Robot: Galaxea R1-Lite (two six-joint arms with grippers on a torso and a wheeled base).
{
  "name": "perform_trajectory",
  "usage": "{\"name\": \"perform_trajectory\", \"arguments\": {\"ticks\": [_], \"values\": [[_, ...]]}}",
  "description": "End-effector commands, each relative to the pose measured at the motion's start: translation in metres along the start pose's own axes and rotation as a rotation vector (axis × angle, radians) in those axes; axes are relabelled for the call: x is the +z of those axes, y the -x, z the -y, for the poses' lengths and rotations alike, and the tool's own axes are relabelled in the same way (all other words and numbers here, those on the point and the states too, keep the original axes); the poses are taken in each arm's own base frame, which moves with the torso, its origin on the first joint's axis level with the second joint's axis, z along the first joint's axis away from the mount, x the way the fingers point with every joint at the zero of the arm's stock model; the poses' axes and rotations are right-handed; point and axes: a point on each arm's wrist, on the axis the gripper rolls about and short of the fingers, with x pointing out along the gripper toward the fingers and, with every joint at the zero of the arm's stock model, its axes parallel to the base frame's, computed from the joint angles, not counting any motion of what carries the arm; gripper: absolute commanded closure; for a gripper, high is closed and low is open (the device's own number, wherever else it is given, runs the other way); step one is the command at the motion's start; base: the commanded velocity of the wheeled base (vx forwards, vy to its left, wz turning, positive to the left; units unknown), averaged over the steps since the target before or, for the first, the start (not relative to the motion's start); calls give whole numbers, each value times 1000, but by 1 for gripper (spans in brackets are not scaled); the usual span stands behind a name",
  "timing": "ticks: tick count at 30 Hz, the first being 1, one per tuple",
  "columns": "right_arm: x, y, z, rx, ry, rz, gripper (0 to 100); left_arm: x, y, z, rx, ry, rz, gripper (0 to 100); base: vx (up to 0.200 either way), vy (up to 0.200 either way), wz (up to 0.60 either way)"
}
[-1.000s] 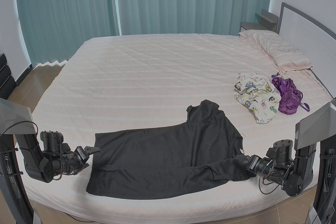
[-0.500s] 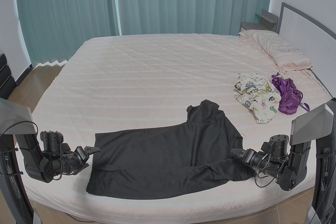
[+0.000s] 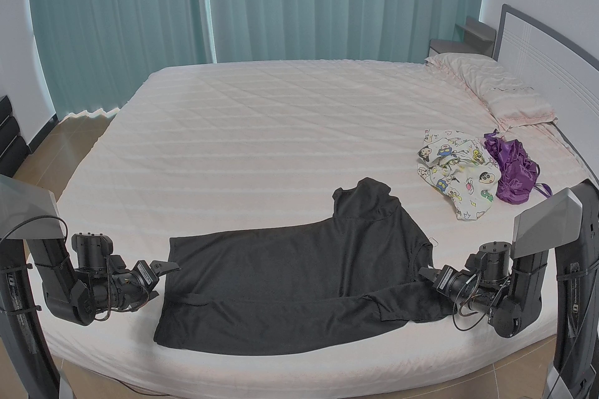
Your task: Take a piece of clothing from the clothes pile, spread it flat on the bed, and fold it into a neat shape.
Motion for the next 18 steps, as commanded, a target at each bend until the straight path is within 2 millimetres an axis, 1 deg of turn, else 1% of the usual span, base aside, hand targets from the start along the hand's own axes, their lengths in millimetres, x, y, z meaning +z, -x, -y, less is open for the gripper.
{"name": "perform_trajectory", "arguments": {"ticks": [1, 7, 13, 14, 18], "values": [[0, -3, 6, -13, -8, 3, 100, 0, 0, 0, 2, 2, -1, 0, 0, 0, 0], [9, -1, 12, -28, -25, 30, 100, 0, 0, 0, 2, 2, -1, 0, 0, 0, 0], [10, -5, 12, -23, -24, 36, 100, 0, 0, 0, 2, 2, -1, 0, 0, 0, 0], [10, -5, 12, -23, -24, 36, 0, 0, 0, 0, 2, 2, -1, 0, 0, 0, 0], [15, -8, 10, -7, -24, 60, 0, 0, 0, 0, 2, 1, 2, 0, 0, 0, 0]]}}
